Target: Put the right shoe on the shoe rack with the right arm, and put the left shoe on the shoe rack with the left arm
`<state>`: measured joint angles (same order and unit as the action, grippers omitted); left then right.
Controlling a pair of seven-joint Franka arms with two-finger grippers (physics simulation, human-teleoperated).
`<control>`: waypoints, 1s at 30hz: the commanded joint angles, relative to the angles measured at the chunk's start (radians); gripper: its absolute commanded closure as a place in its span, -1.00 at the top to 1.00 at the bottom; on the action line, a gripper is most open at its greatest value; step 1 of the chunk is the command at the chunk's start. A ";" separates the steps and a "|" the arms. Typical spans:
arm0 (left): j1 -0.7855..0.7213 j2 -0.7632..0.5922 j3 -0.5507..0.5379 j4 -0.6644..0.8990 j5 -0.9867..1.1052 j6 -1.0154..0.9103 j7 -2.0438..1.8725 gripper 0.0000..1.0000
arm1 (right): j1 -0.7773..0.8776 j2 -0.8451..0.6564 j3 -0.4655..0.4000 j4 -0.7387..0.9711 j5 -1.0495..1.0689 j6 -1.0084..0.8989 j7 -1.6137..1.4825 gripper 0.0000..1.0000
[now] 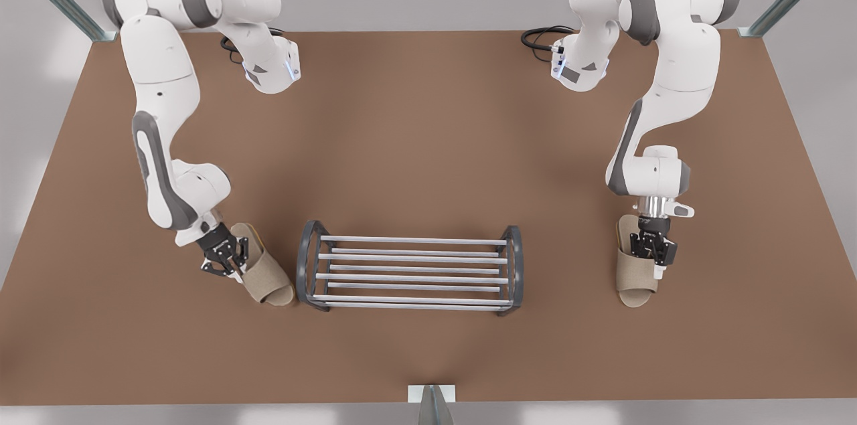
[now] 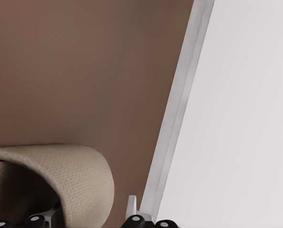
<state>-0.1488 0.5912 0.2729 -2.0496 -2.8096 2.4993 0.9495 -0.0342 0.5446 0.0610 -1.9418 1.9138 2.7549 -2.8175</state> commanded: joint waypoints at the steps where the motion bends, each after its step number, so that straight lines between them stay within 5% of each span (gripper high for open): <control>1: 0.000 -0.001 0.000 0.002 0.001 0.000 -0.034 0.35 | -0.006 -0.009 -0.001 0.004 0.001 -0.009 0.016 -0.57; 2: 0.000 -0.001 0.000 0.006 0.001 0.000 -0.034 0.35 | -0.012 -0.021 -0.001 0.009 0.001 -0.011 0.018 -0.57; 3: 0.000 -0.001 0.000 0.006 0.001 0.000 -0.034 0.09 | -0.016 -0.038 -0.001 0.009 0.001 -0.012 0.030 -0.57; 12: -0.008 -0.039 -0.007 0.017 -0.001 0.000 -0.032 0.08 | 0.016 -0.314 -0.001 0.009 -0.030 0.018 0.036 -0.57; 15: -0.021 -0.085 -0.007 0.026 -0.007 0.003 -0.037 -0.57 | 0.184 -0.390 0.002 0.033 -0.029 0.201 0.121 -0.57; 19: -0.020 -0.142 -0.007 0.026 0.004 0.035 -0.093 -0.57 | 0.438 -0.390 0.002 0.141 -0.019 0.496 0.259 -0.57; 23: -0.017 -0.263 -0.007 0.026 0.482 0.151 -0.550 -0.57 | 0.609 -0.368 0.002 0.234 0.014 0.701 0.282 -0.57; 30: -0.040 -0.335 -0.109 0.057 0.608 0.219 -0.637 -0.57 | 0.720 -0.129 -0.007 0.412 0.034 0.755 0.288 -0.57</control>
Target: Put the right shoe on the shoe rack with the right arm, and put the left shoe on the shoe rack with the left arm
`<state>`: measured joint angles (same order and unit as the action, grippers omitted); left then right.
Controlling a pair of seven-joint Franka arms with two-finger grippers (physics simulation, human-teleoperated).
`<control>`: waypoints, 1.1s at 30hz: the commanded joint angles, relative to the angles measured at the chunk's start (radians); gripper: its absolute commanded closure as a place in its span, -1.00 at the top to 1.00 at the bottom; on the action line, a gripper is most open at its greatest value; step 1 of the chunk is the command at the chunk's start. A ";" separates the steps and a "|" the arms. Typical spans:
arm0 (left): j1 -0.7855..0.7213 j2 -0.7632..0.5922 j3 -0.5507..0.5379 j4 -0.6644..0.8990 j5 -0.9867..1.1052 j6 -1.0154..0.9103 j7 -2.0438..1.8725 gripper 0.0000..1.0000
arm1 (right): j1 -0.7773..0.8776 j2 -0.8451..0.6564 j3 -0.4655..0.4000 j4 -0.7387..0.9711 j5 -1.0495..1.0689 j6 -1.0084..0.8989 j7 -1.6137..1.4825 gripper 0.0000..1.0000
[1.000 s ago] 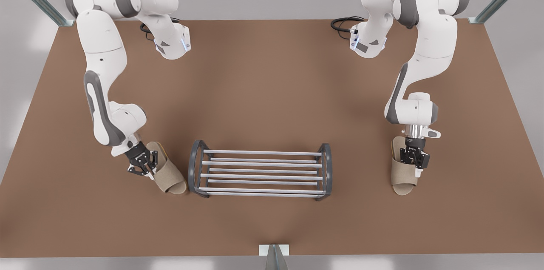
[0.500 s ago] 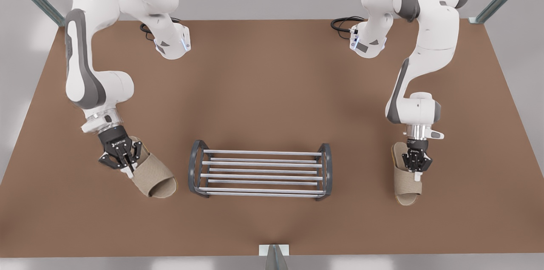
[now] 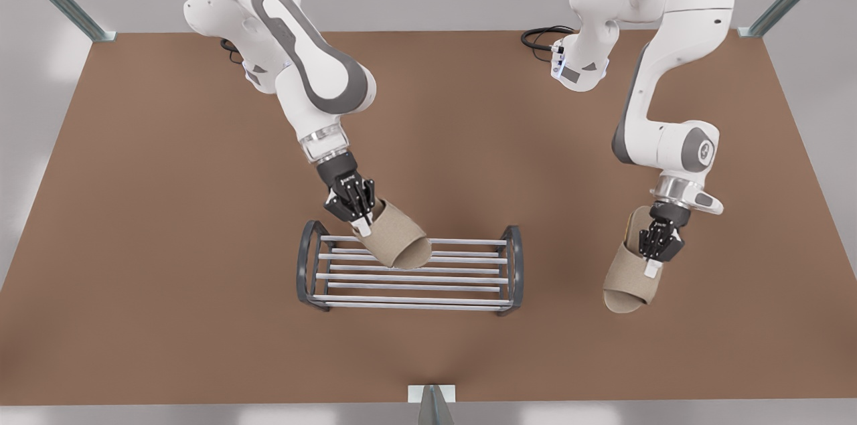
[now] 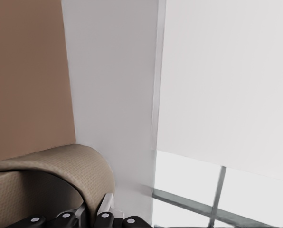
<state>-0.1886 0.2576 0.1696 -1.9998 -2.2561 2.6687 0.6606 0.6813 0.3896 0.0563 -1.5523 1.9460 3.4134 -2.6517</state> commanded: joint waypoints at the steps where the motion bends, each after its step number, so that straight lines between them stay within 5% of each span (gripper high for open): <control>1: 0.003 -0.006 -0.022 0.026 0.062 0.051 -0.348 -0.57 | 0.001 0.046 -0.006 0.034 0.002 0.095 0.122 -0.57; 8: 0.014 -0.086 -0.025 0.153 0.111 0.051 -0.380 -0.57 | -0.003 0.127 -0.016 0.034 0.001 0.095 0.180 -0.57; 16: 0.008 -0.120 -0.165 0.162 0.178 0.102 -0.395 -0.57 | -0.006 0.238 -0.016 0.101 0.001 0.093 0.219 -0.57; 23: -0.017 -0.120 -0.185 0.165 0.165 0.142 -0.401 -0.57 | 0.001 0.258 -0.015 0.092 0.001 0.093 0.239 -0.57; 24: -0.014 -0.118 -0.194 0.167 0.164 0.142 -0.403 -0.57 | 0.001 0.258 -0.015 0.092 0.001 0.093 0.239 0.64; 25: -0.014 -0.117 -0.194 0.168 0.164 0.142 -0.403 -0.57 | 0.001 0.258 -0.015 0.090 0.001 0.093 0.239 1.00; 33: -0.006 -0.118 -0.194 0.170 0.164 0.143 -0.403 -0.57 | -0.003 0.275 -0.013 0.078 0.001 0.090 0.234 1.00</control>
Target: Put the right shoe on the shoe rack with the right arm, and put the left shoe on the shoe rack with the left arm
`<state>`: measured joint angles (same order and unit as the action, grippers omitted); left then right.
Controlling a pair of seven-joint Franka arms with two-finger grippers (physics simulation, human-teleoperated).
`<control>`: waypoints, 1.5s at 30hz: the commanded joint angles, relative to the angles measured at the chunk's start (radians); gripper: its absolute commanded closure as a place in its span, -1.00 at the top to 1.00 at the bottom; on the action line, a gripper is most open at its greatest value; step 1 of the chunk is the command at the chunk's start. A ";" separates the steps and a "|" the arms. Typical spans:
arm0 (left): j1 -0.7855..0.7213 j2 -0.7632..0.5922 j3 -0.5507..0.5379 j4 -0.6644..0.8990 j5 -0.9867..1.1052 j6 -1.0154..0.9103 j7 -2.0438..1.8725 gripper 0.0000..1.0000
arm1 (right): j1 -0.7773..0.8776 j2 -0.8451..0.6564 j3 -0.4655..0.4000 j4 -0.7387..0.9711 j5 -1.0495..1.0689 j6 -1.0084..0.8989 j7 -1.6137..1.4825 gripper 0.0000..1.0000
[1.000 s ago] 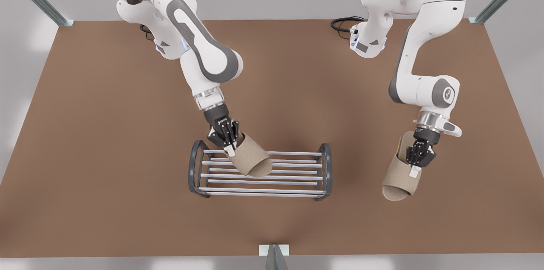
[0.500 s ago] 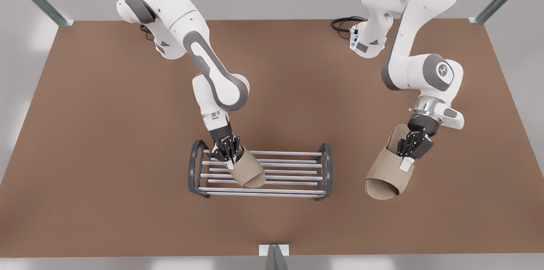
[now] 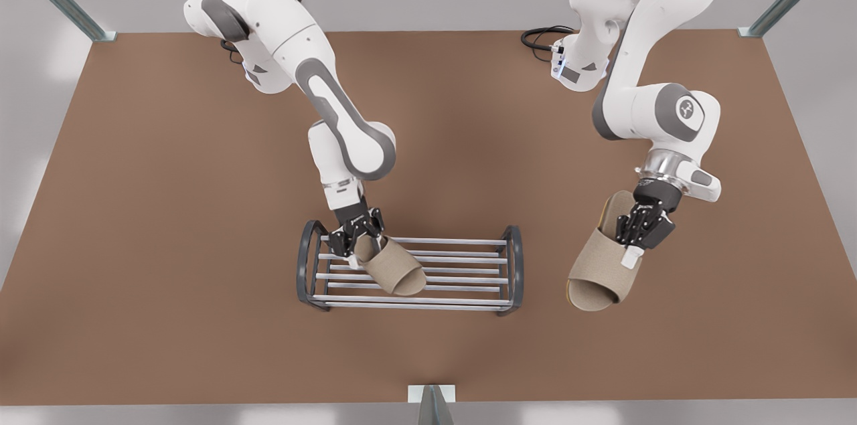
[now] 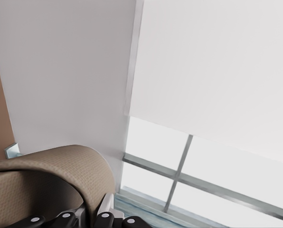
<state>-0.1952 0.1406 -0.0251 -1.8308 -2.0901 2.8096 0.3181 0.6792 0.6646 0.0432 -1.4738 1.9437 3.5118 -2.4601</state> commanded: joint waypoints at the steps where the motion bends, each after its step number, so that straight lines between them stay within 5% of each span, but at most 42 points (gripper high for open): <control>1: 0.000 -0.001 0.001 0.001 -0.002 0.001 -0.060 -0.57 | -0.001 0.000 0.000 -0.002 0.003 -0.008 0.043 1.00; 19: 0.000 0.004 0.001 0.015 -0.001 0.002 -0.082 -0.57 | -0.023 -0.065 -0.002 -0.048 0.000 -0.011 0.043 1.00; 30: -0.010 0.016 -0.027 0.048 0.005 0.002 -0.080 -0.57 | -0.027 -0.304 0.009 -0.240 0.009 -0.007 0.052 1.00; 32: -0.062 0.036 -0.033 0.093 0.001 0.039 -0.082 -0.57 | -0.096 -0.376 0.004 -0.267 -0.022 -0.014 -0.199 1.00; 34: -0.181 0.111 -0.033 0.212 -0.022 0.243 -0.083 -0.57 | -0.242 -0.413 0.001 -0.272 -0.035 -0.034 -0.822 1.00; 37: -0.245 0.129 -0.035 0.237 -0.024 0.321 -0.083 -0.57 | -0.486 -0.390 0.007 -0.283 -0.048 -0.160 -0.958 0.99; 39: -0.329 0.195 -0.035 0.324 -0.024 0.491 -0.085 -0.57 | -0.622 -0.347 0.006 -0.290 -0.089 -0.338 -0.743 0.99; 42: -0.394 0.280 -0.033 0.398 -0.024 0.653 -0.085 -0.57 | -0.618 -0.289 0.004 -0.381 -0.587 -0.542 0.323 0.99; 45: -0.429 0.281 -0.027 0.397 -0.021 0.696 -0.113 -0.57 | -0.632 -0.266 -0.124 -0.097 -1.518 -1.420 1.629 1.00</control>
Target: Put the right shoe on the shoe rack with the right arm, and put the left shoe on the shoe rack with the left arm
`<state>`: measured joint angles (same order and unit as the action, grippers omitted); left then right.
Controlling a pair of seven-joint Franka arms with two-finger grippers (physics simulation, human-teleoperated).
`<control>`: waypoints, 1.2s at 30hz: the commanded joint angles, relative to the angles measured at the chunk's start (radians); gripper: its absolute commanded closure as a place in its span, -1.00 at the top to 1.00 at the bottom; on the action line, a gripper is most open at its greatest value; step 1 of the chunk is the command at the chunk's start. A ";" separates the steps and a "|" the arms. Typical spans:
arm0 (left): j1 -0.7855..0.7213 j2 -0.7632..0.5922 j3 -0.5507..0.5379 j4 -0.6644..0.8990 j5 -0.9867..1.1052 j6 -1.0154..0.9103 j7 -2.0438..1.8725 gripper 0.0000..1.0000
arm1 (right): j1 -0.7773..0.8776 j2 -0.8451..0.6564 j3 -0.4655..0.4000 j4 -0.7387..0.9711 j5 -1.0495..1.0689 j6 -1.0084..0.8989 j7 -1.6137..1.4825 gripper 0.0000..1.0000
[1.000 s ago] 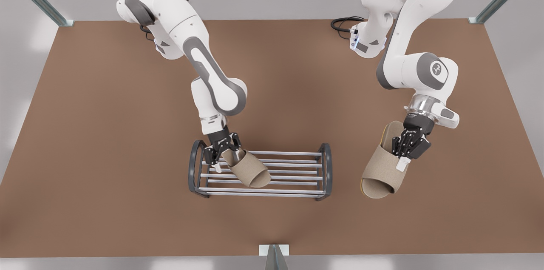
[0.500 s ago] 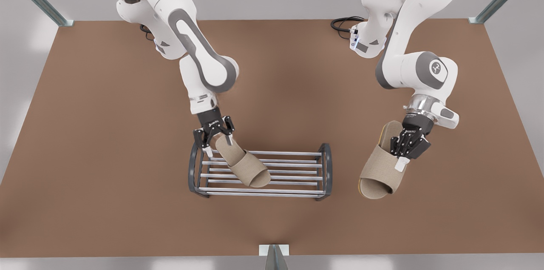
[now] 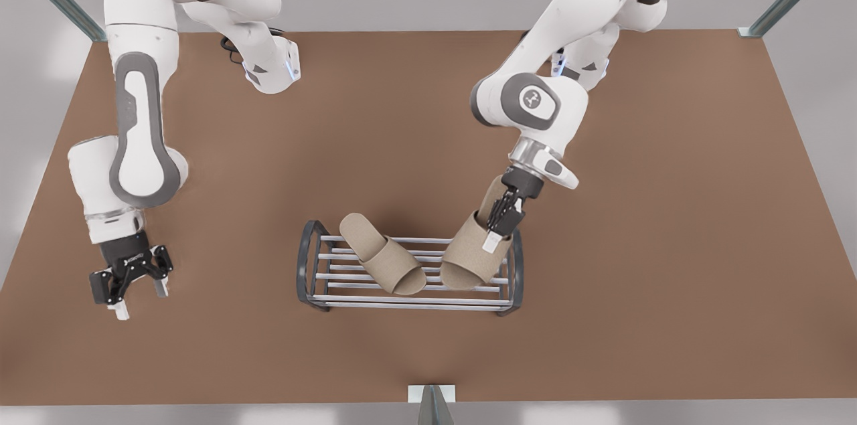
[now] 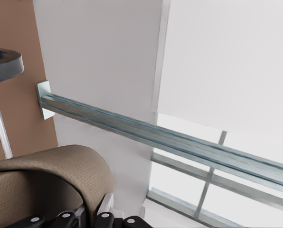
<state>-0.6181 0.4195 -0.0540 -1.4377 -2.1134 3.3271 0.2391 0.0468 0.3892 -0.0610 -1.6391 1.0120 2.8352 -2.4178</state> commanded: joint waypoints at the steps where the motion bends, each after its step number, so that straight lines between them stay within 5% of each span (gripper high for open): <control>1: -0.009 0.002 0.002 0.003 0.003 0.178 -0.034 -0.57 | 0.008 -0.010 -0.025 0.108 -0.751 -0.954 2.003 1.00; 5: -0.061 0.015 0.002 0.000 0.000 0.180 -0.058 -0.57 | 0.031 -0.026 -0.022 0.190 -1.004 -1.217 2.364 1.00; 11: -0.137 0.130 0.095 0.097 0.006 0.178 -0.081 -0.57 | 0.048 -0.018 -0.016 0.191 -1.044 -1.205 2.330 1.00; 26: -0.180 0.193 0.122 0.122 0.013 0.180 -0.083 -0.57 | 0.065 -0.006 -0.017 0.205 -1.038 -1.200 2.347 1.00; 27: -0.178 0.193 0.125 0.118 0.015 0.180 -0.083 0.40 | 0.065 -0.004 -0.016 0.202 -1.038 -1.200 2.347 1.00; 28: -0.180 0.188 0.126 0.102 0.015 0.180 -0.083 1.00 | 0.065 -0.004 -0.016 0.197 -1.038 -1.201 2.347 1.00; 36: -0.187 0.189 0.132 0.097 0.016 0.180 -0.081 1.00 | 0.073 0.013 -0.014 0.186 -1.036 -1.203 2.349 1.00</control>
<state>-0.8052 0.6103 0.0776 -1.3409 -2.0923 3.5053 0.1598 0.1191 0.4019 -0.0750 -1.4522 -0.0259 1.6372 -0.4044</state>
